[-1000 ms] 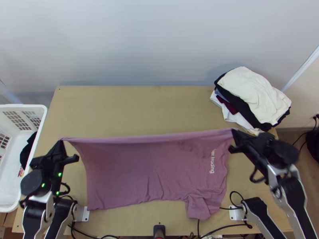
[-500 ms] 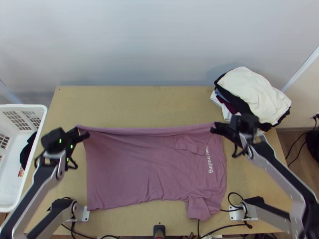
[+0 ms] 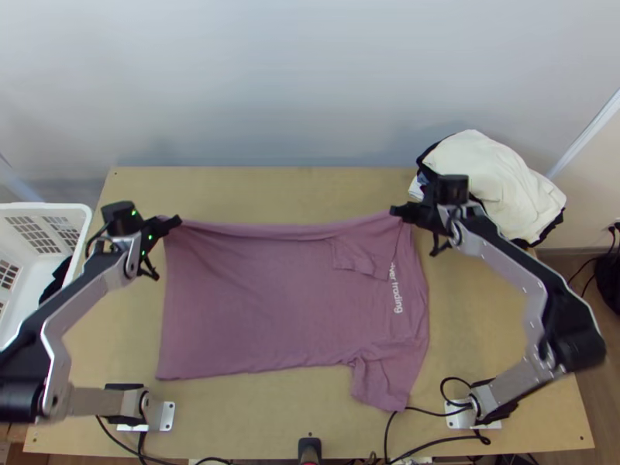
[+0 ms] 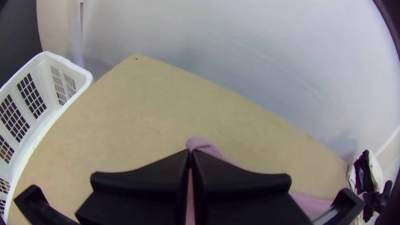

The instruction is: Fold the t-shirt

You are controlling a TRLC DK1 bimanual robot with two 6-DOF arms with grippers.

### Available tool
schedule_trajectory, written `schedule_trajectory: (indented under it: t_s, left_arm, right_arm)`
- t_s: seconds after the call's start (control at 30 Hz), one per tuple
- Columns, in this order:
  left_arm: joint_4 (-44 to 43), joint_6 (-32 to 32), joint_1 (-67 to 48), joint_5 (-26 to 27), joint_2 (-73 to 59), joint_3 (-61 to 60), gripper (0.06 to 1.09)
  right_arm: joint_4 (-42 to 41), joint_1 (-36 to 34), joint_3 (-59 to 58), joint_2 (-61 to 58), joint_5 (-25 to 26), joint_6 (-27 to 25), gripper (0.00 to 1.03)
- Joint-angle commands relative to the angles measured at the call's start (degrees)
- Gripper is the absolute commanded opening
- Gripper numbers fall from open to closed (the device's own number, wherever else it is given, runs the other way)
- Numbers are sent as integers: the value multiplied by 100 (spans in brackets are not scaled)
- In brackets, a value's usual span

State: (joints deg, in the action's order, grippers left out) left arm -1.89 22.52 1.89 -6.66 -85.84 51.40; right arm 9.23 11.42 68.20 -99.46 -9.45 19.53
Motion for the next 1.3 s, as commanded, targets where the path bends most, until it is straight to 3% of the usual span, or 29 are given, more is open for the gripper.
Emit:
schedule_trajectory:
  t_s: [0.0,0.67,1.07,1.27]
  left_arm:
    - [-39,86,-48,6,-521,538,9]
    - [1384,-284,57,15,-2877,3333,9]
    - [2887,-187,286,762,-2841,4010,9]
    - [2879,-205,435,876,-2393,3579,9]
  right_arm:
    - [202,-105,650,-575,14,113,3]
    - [2777,-456,4465,-2983,5,16,3]
    - [3691,-448,4737,-2745,-145,25,3]
    - [3752,-456,4412,-2394,-145,-72,3]
